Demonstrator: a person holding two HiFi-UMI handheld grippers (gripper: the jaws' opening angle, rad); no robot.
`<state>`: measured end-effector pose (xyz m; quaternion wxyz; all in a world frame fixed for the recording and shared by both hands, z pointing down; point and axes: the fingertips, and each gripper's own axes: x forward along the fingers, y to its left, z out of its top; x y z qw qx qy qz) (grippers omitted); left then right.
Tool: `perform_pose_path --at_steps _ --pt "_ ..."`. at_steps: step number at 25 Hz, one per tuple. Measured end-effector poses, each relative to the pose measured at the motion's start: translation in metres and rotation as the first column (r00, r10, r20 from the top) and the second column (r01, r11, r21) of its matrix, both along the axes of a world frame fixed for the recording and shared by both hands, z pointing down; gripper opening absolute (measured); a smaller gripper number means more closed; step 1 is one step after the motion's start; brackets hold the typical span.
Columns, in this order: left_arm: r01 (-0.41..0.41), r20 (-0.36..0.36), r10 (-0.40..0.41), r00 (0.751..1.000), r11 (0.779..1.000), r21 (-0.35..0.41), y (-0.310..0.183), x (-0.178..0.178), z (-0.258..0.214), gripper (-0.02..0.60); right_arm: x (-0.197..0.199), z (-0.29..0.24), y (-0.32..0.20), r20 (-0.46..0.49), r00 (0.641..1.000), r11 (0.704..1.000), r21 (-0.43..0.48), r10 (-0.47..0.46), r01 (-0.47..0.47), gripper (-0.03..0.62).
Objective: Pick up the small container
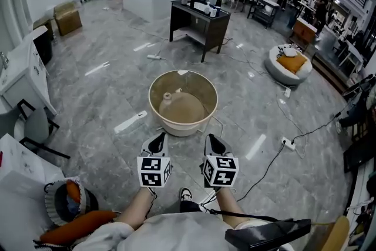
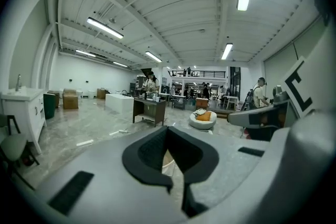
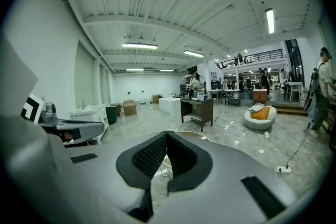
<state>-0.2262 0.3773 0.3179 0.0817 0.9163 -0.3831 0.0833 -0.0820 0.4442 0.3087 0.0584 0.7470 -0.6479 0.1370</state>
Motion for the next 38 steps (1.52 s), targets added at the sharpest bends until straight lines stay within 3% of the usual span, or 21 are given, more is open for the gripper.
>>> perform_pose_path --at_steps 17,25,38 --pt "0.109 -0.003 -0.109 0.994 0.994 -0.003 -0.138 0.11 -0.012 0.008 0.131 -0.013 -0.141 0.016 0.998 0.998 0.016 -0.06 0.059 0.023" --pt "0.173 0.006 -0.173 0.985 0.985 -0.011 -0.175 0.122 -0.007 0.008 0.167 -0.003 -0.183 0.055 0.996 0.997 0.026 -0.071 0.07 0.023" --pt "0.216 0.005 -0.216 0.976 0.975 -0.046 -0.24 0.128 0.011 0.008 0.181 0.017 -0.247 0.073 0.993 0.996 0.004 -0.092 0.092 0.023"
